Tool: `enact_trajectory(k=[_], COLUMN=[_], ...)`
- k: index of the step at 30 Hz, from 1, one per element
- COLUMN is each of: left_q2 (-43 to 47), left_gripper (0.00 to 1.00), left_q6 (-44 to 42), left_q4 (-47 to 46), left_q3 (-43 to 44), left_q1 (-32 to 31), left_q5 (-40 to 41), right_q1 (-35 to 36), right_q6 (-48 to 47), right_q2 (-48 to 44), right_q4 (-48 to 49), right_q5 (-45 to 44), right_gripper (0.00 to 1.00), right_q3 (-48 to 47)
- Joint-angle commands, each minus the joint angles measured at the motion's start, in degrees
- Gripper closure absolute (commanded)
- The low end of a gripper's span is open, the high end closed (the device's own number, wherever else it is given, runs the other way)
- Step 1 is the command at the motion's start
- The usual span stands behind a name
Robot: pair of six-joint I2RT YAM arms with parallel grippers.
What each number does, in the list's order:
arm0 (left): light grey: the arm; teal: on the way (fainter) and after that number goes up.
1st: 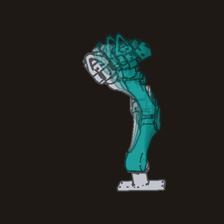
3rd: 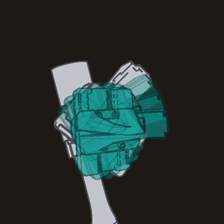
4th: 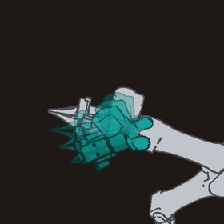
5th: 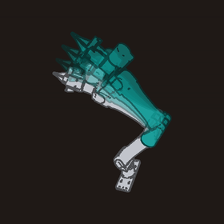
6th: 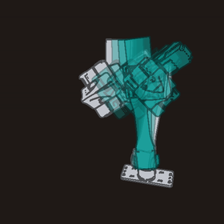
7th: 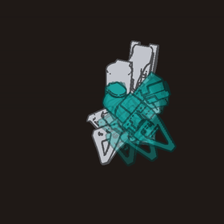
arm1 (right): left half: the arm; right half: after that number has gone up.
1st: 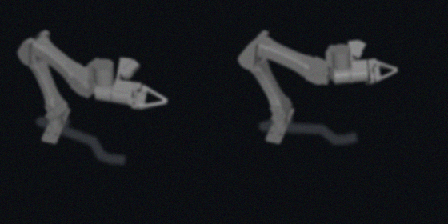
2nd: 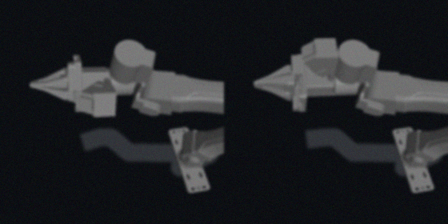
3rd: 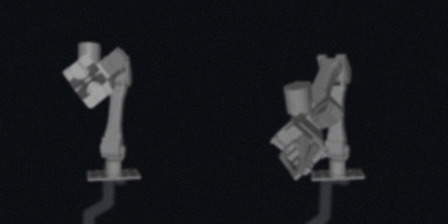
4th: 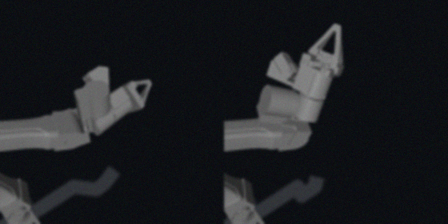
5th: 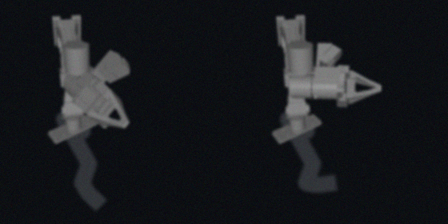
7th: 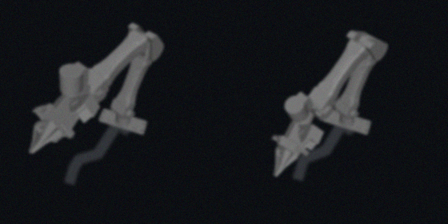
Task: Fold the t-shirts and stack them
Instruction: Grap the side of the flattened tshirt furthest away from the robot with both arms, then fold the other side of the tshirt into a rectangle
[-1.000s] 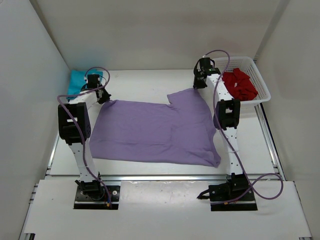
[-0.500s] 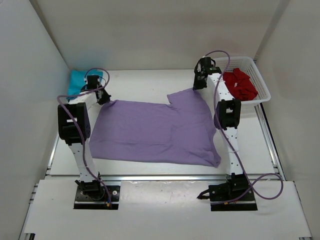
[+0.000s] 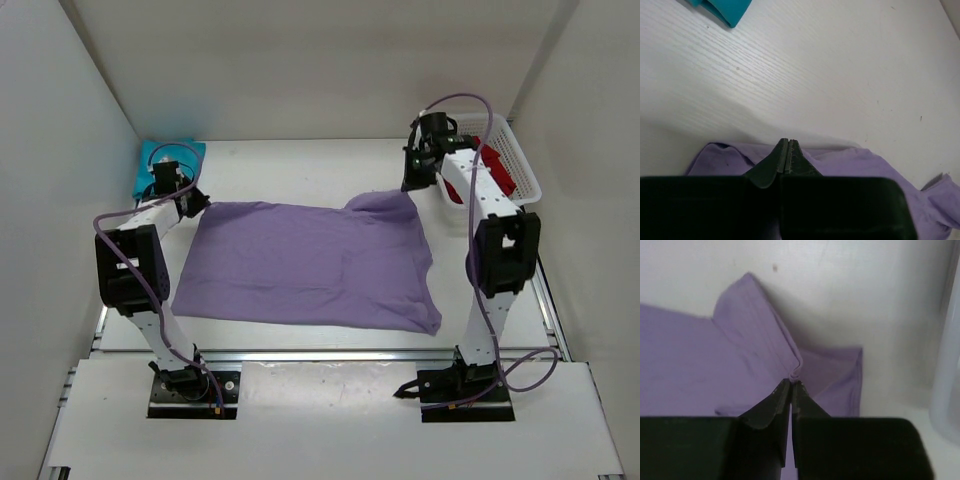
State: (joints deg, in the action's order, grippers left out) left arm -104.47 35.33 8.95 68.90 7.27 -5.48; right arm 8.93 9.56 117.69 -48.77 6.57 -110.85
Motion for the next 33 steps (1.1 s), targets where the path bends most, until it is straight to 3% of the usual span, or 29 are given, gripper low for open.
enact_trajectory(k=[1,9,19,33], left_q2=[2.34,8.74,15.61,19.30], left_gripper=[1.00,1.00,1.00,1.00], left_q6=[-2.02,-1.67,4.22,2.29], left_q4=[0.10,-2.62,-4.64,-2.45], left_q3=[-1.75,-8.78,-13.09,-21.26], left_q1=[0.55,2.58,7.32,9.52], left_q5=[-1.29,-0.95,-7.79,-5.43], right_q1=[1.44,0.39,-1.10,-0.40], right_q6=[0.63,4.59,6.43,12.32], right_q2=[-9.39,-30.65,-45.08,-60.20], right_q4=[6.84,18.61,20.83,21.00], right_q5=[0.29,-1.04,-1.83,-3.66], right_gripper=[1.00,1.00,1.00,1.00], right_q3=[13.59,42.70,56.96,72.60])
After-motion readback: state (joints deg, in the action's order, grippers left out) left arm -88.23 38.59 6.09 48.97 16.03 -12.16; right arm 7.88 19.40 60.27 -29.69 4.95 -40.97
